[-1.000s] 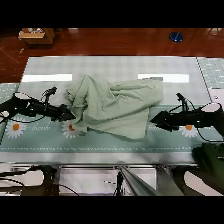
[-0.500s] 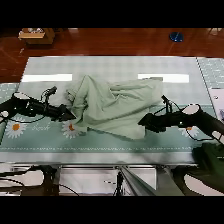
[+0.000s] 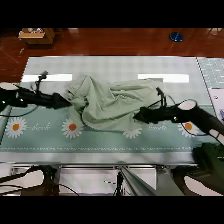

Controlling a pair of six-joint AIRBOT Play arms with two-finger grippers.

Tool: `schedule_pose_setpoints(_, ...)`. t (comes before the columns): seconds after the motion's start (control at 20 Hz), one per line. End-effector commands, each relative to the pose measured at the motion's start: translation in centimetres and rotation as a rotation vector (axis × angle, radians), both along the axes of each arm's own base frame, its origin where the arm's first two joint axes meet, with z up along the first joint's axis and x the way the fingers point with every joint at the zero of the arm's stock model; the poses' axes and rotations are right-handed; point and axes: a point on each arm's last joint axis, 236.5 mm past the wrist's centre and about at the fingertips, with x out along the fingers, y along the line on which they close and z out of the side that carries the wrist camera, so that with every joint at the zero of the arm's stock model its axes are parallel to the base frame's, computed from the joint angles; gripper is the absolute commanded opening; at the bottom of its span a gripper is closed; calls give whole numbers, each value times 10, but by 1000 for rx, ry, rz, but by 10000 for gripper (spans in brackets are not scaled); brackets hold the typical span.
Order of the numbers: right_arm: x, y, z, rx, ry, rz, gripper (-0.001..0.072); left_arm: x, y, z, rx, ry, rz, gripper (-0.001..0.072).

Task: Fold the shirts.

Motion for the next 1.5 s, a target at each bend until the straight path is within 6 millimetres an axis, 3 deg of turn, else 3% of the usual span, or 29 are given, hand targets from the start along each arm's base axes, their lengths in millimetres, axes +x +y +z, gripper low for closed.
schedule_pose_setpoints(0.0,40,-3,119,95,-303,11,26,39,18,109,35,-321,37,17)
schedule_pose_setpoints(0.1,57,-23,214,98,-559,-44,26,47,33,202,108,-565,79,17)
schedule_pose_setpoints(0.2,57,-51,313,81,-802,-133,25,37,40,295,182,-804,137,17)
schedule_pose_setpoints(0.3,38,-77,399,55,-1010,-219,25,12,39,384,253,-1055,190,17)
schedule_pose_setpoints(0.4,7,-94,470,36,-1176,-286,25,-33,28,470,309,-1314,243,17)
schedule_pose_setpoints(0.5,-26,-98,523,12,-1322,-310,25,-82,18,528,394,-1508,277,17)
schedule_pose_setpoints(0.6,-51,-102,558,-22,-1402,-345,25,-125,17,561,474,-1600,339,15)
schedule_pose_setpoints(0.7,-69,-103,579,-16,-1412,-385,25,-166,19,585,528,-1653,436,16)
schedule_pose_setpoints(0.85,-95,-97,580,-105,-1396,-346,25,-218,22,602,595,-1708,545,15)
schedule_pose_setpoints(1.0,-120,-112,564,-311,-1317,-365,25,-246,17,582,607,-1644,554,15)
schedule_pose_setpoints(1.15,-142,-132,541,-450,-1201,-410,25,-248,12,536,636,-1468,475,15)
schedule_pose_setpoints(1.35,-149,-152,457,-601,-848,-300,25,-233,25,466,690,-1150,381,15)
schedule_pose_setpoints(1.45,-136,-153,444,-589,-799,-273,25,-219,30,433,674,-985,326,15)
